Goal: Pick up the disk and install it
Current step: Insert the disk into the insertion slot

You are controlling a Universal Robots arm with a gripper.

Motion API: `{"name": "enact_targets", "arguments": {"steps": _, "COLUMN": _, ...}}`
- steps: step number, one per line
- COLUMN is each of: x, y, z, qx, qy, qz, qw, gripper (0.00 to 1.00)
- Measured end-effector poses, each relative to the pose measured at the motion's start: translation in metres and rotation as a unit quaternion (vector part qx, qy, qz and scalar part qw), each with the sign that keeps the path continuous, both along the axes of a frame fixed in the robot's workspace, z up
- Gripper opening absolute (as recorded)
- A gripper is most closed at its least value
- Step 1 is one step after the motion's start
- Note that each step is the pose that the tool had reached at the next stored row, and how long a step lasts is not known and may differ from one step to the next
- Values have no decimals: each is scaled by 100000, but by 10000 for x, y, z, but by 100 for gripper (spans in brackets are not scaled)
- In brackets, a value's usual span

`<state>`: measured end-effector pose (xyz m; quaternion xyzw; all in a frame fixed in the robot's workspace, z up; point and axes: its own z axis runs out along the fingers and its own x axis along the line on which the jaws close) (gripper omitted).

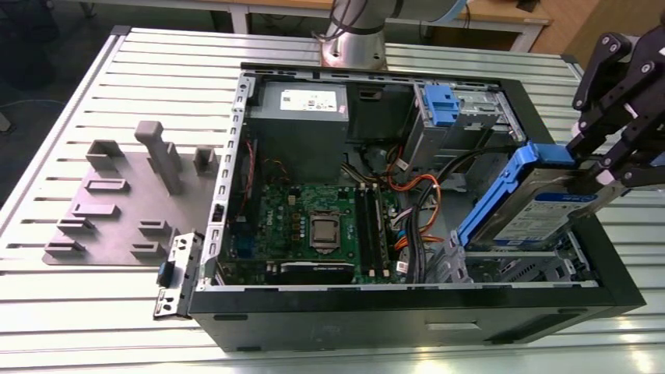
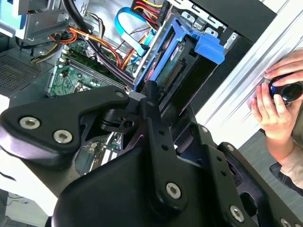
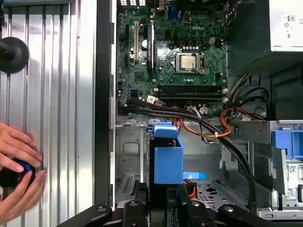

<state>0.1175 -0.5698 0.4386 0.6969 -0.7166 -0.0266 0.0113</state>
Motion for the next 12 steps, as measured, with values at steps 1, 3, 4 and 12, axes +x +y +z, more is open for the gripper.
{"name": "enact_targets", "arguments": {"steps": 1, "x": 0, "y": 0, "z": -17, "qx": -1, "qy": 0, "qz": 1, "qw": 100000, "gripper": 35}}
{"name": "enact_targets", "arguments": {"steps": 3, "x": 0, "y": 0, "z": -55, "qx": 8, "qy": -1, "qz": 2, "qw": 100000, "gripper": 35}}
{"name": "enact_targets", "arguments": {"steps": 4, "x": 0, "y": 0, "z": -73, "qx": 8, "qy": 1, "qz": 2, "qw": 100000, "gripper": 35}}
{"name": "enact_targets", "arguments": {"steps": 12, "x": 0, "y": 0, "z": -213, "qx": 5, "qy": -1, "qz": 0, "qw": 100000, "gripper": 35}}
